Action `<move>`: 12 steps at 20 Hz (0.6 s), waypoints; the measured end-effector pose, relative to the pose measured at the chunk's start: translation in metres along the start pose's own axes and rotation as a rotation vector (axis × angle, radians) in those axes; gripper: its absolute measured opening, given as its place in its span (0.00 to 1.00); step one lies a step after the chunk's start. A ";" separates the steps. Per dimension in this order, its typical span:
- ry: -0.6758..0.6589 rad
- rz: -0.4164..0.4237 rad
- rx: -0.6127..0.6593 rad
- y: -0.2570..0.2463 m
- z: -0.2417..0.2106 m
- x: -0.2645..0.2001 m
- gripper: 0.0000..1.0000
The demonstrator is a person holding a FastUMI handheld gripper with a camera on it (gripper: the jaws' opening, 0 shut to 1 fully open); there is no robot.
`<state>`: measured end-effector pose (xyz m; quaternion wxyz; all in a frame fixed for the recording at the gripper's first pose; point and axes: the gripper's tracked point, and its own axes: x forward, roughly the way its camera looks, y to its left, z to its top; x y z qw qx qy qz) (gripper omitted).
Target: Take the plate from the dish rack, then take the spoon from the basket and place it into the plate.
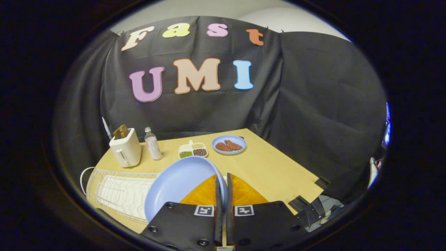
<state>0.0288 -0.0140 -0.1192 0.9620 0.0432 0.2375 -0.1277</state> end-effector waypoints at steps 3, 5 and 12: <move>0.037 0.010 0.044 -0.023 -0.015 0.003 0.07; 0.068 0.040 0.083 -0.030 -0.027 0.004 0.07; 0.177 0.112 0.166 -0.057 -0.077 0.016 0.07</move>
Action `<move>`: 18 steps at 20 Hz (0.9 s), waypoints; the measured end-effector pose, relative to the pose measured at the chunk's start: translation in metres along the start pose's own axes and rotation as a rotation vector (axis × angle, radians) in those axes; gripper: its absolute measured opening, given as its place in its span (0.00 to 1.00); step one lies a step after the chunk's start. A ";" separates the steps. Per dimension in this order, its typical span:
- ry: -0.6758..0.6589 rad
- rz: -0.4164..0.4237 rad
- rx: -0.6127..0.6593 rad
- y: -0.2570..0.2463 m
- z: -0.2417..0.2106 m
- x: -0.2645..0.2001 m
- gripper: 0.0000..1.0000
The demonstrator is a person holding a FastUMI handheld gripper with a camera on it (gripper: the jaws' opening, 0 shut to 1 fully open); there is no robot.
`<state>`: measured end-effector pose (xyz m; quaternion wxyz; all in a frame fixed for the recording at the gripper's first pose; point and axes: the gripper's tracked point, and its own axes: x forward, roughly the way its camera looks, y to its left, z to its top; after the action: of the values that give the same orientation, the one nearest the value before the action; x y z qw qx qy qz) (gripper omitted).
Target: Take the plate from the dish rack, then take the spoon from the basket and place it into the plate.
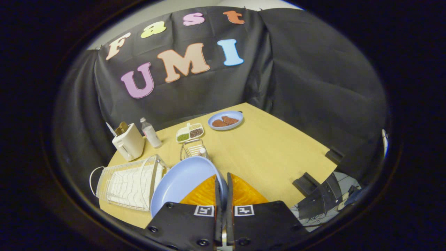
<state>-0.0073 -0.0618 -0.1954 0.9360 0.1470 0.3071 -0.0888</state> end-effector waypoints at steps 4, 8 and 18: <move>0.052 0.032 0.063 -0.020 -0.020 0.021 0.07; 0.106 0.030 0.085 -0.042 -0.038 0.044 0.07; 0.190 0.082 0.077 -0.069 -0.060 0.091 0.08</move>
<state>0.0146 -0.1141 -0.3119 0.8992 0.2032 0.3844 -0.0478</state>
